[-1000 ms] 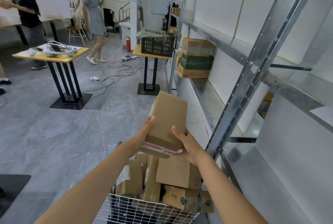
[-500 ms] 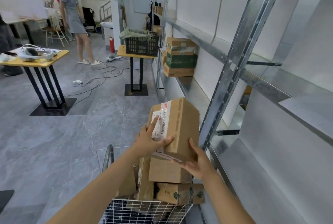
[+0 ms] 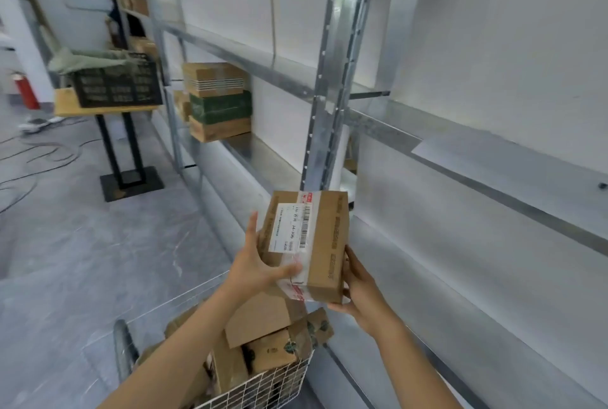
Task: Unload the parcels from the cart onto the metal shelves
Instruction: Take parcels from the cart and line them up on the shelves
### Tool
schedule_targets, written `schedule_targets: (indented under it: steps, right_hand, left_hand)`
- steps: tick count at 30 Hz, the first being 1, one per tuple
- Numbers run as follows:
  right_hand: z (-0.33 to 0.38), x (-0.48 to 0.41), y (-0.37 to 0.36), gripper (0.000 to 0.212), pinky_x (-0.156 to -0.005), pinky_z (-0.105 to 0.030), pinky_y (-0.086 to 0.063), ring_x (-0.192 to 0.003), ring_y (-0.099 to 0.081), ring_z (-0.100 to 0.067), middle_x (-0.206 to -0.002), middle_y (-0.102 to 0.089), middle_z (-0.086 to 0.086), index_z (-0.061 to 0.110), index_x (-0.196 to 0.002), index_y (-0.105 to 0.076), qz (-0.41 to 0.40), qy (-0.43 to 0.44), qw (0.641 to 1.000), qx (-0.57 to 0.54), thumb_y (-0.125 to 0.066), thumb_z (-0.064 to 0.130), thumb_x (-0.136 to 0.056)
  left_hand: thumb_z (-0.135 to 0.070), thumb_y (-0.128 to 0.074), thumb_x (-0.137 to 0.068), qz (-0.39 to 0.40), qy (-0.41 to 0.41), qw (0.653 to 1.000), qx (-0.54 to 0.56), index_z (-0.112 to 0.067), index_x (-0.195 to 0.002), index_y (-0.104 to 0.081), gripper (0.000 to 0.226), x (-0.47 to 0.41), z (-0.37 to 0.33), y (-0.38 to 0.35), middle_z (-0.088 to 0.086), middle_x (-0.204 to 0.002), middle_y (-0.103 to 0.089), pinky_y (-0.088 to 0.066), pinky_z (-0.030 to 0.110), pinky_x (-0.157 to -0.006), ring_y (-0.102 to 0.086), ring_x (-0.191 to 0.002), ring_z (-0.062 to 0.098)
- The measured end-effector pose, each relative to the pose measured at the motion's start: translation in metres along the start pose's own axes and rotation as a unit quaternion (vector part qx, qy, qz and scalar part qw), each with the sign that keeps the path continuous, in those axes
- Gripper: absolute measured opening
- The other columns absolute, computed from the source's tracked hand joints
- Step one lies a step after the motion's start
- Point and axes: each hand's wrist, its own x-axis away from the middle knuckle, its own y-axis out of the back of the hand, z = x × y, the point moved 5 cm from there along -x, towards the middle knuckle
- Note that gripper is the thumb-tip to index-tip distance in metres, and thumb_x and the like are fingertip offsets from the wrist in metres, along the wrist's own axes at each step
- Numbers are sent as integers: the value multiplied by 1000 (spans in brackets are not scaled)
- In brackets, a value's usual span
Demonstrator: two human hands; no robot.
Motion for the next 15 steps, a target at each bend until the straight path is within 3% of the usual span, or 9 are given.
schedule_targets:
  steps: [3, 5, 6, 8, 11, 13, 15]
  right_hand:
    - [2, 29, 6, 41, -82, -51, -57, -115, -59, -16, -129, -62, 12, 57, -134, -39, -41, 5, 999, -30, -38, 61, -94]
    - [7, 53, 10, 43, -75, -40, -58, -114, -60, -14, -128, -61, 15, 58, -134, -37, -72, 31, 997, -26, -36, 62, -92]
    - [10, 66, 13, 42, -75, -37, -57, -113, -61, -12, -127, -61, 20, 61, -134, -34, -88, 44, 995, -16, -37, 62, -91]
    - [12, 92, 23, 43, -84, -43, -55, -111, -61, -7, -122, -61, 28, 65, -131, -32, -128, 61, 990, -3, -43, 59, -91]
    - [7, 131, 45, 56, -98, -53, -46, -112, -60, -8, -121, -61, 28, 66, -132, -29, -193, 61, 979, 1, -57, 62, -84]
    - [7, 158, 57, 66, -90, -38, -51, -107, -62, -2, -121, -61, 27, 63, -134, -29, -235, 71, 970, 6, -62, 58, -77]
    - [12, 186, 66, 65, -71, -16, -52, -98, -63, 8, -117, -62, 29, 58, -133, -30, -267, 98, 959, 5, -60, 49, -76]
  left_hand:
    - [-52, -89, -45, 111, -34, 993, 9, -50, -141, 7, 135, 3, -12, -16, -25, -139, -35, -35, 28, -108, -39, -126, -5]
    - [-45, -90, -48, 181, -77, 980, -14, -56, -137, -1, 126, 8, -19, -31, -37, -131, -33, -36, 15, -99, -38, -118, -21]
    - [-42, -90, -51, 202, -92, 974, -31, -53, -139, -3, 124, 11, -22, -39, -38, -129, -34, -37, 15, -99, -38, -115, -22]
    - [-41, -90, -53, 226, -118, 965, -59, -46, -145, -10, 122, 15, -28, -56, -32, -131, -40, -40, 20, -102, -43, -117, -12]
    - [-43, -89, -53, 258, -169, 949, -63, -50, -140, -23, 108, 26, -41, -88, -23, -136, -43, -37, 2, -91, -45, -116, -8]
    - [-46, -88, -53, 286, -197, 936, -51, -51, -137, -28, 103, 34, -51, -111, -20, -141, -39, -33, -2, -91, -43, -122, -5]
    - [-57, -85, -49, 316, -212, 924, -37, -50, -137, -32, 103, 43, -60, -133, -20, -144, -37, -34, 5, -99, -41, -128, -1]
